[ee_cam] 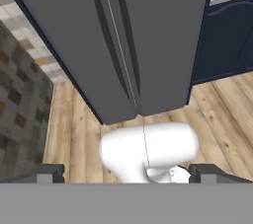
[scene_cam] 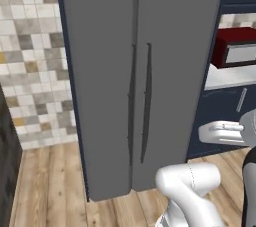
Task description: Move the hot dog bun to the plate on the dining table and place the condiment next to that plate. Then navigate to the fridge and take the sausage and place it on the plate as well.
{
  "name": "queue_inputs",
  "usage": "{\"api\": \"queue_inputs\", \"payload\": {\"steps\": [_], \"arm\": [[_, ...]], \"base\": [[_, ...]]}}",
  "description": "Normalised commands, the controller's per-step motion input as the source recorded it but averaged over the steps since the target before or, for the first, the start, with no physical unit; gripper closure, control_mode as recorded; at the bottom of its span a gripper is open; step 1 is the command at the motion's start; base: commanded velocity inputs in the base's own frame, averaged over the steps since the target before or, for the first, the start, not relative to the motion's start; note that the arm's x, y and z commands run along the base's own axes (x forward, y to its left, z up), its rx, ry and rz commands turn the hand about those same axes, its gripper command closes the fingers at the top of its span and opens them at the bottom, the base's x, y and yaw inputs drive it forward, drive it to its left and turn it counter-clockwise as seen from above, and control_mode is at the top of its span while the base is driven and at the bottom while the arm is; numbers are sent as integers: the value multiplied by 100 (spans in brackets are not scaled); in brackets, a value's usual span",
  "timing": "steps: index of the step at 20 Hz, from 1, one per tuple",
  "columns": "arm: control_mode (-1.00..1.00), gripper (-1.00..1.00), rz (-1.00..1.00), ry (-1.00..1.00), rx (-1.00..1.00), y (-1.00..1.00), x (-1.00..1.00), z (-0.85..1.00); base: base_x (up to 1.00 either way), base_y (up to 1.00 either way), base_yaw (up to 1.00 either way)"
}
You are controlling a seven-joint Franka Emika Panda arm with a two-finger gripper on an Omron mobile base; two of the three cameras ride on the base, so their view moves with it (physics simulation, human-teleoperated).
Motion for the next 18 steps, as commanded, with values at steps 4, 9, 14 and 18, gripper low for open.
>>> {"api": "queue_inputs", "payload": {"steps": [4,9,14,18], "arm": [[100,-100,0,0,0,0,0,0],[100,-100,0,0,0,0,0,0],[100,-100,0,0,0,0,0,0],[100,-100,0,0,0,0,0,0]], "base": [[10,0,1],[-17,9,0],[-32,10,0],[-36,12,0]]}}
